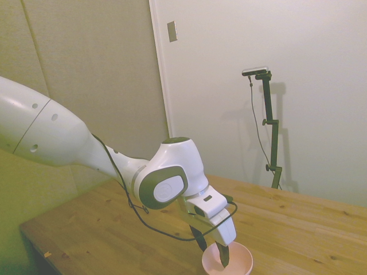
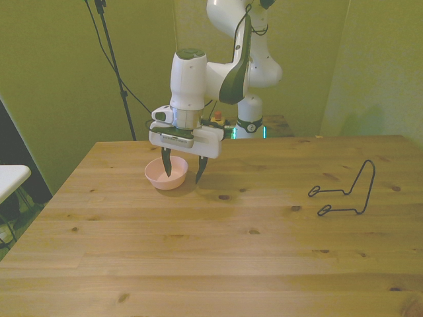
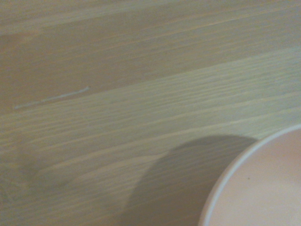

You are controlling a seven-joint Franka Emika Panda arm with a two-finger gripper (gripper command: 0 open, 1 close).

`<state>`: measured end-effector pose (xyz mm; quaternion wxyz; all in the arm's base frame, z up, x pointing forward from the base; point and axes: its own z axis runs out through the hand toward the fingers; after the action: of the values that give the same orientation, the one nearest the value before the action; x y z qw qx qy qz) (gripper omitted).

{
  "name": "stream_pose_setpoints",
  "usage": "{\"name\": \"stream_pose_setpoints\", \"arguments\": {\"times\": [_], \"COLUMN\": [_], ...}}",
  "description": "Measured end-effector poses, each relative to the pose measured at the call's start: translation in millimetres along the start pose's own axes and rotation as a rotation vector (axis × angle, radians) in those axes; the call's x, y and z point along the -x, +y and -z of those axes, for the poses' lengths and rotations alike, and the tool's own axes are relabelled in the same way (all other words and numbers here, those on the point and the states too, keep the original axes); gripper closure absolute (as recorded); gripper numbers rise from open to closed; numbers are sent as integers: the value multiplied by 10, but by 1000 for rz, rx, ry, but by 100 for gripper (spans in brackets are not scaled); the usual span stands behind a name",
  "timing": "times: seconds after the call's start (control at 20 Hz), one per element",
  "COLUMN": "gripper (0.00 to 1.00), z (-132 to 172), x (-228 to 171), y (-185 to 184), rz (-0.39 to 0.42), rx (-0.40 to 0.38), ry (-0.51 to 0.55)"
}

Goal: Load the bowl

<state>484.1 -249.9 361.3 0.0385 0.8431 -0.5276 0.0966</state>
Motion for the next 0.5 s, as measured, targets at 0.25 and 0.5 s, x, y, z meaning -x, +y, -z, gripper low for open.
{"name": "stream_pose_setpoints", "arguments": {"times": [0.25,0.5], "gripper": [100,100], "z": [3,-3], "x": [-5,5], "y": [-1,-13], "rz": [-17,-18], "rx": [-16,-24], "ry": [-10,-18]}}
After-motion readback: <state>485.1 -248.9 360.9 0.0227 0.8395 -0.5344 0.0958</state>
